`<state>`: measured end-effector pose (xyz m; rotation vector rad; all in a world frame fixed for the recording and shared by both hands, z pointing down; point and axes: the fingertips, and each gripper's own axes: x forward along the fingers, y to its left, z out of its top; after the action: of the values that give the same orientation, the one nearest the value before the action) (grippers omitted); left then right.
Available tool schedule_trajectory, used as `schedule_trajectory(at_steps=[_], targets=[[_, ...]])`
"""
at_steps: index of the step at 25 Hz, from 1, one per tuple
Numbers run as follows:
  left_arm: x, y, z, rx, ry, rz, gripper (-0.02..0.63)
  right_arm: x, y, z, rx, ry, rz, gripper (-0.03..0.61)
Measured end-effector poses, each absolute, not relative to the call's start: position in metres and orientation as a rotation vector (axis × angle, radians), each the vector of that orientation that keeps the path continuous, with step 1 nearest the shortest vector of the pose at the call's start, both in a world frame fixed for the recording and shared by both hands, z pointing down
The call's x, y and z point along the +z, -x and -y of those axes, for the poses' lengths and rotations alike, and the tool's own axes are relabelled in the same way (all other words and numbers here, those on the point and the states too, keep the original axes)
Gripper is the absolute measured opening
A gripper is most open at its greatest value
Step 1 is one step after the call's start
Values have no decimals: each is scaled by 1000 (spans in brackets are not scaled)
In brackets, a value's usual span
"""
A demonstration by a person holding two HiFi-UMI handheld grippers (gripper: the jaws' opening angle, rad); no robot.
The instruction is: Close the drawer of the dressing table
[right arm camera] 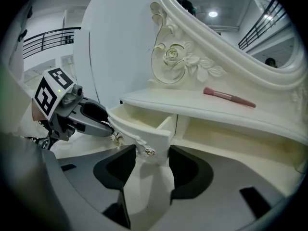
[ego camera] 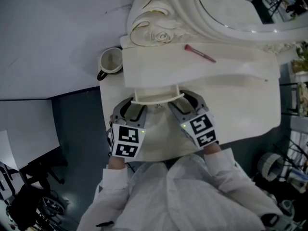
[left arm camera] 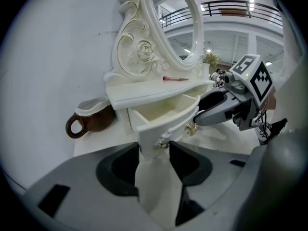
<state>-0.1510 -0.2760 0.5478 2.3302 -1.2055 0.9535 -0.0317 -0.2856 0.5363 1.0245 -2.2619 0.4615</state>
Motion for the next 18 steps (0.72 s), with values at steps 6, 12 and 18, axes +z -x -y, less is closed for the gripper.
schedule_trajectory(at_steps=[6,12,18], targets=[[547,153,284,946,-2284,1240,186,540,31,291,506,-1054,2250,198],[552,155,289,929,-2220,1273,204,542,27,302,515,-1114,2233,198],[547,159,300,928,-2209,1289,221,546,19,309,521,-1166,2197,214]])
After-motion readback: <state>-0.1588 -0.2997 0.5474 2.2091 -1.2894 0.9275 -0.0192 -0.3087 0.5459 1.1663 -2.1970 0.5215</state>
